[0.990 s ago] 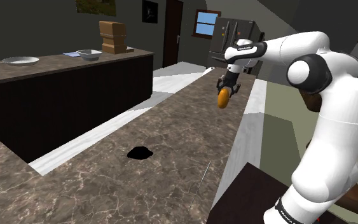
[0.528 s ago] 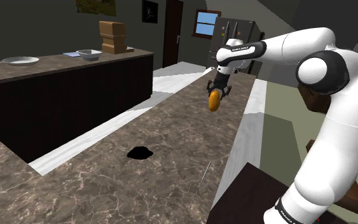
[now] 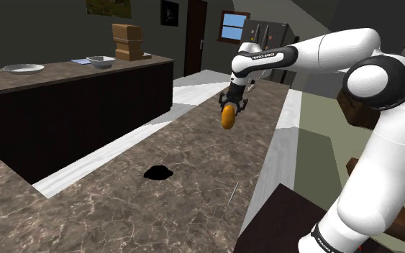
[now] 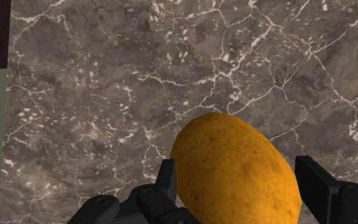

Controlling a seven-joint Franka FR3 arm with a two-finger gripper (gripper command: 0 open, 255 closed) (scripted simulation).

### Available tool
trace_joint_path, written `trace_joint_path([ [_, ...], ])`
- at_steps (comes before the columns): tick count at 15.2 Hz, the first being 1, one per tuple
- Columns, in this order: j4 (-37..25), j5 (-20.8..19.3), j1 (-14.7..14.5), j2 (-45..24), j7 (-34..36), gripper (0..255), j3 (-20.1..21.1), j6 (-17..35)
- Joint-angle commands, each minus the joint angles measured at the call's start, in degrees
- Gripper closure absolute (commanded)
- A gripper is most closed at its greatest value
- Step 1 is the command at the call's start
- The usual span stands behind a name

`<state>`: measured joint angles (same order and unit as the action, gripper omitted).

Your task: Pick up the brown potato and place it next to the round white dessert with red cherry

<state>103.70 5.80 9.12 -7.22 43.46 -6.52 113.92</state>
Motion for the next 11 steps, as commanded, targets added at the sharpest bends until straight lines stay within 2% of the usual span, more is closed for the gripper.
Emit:
trace_joint_path([
  [1, -0.1, -0.3, -1.4, 0.0, 2.6, 255, 1.0, 0.1],
  [11, -3.3, -1.9, -8.8, -2.5, 15.9, 255, 6.4, 0.3],
])
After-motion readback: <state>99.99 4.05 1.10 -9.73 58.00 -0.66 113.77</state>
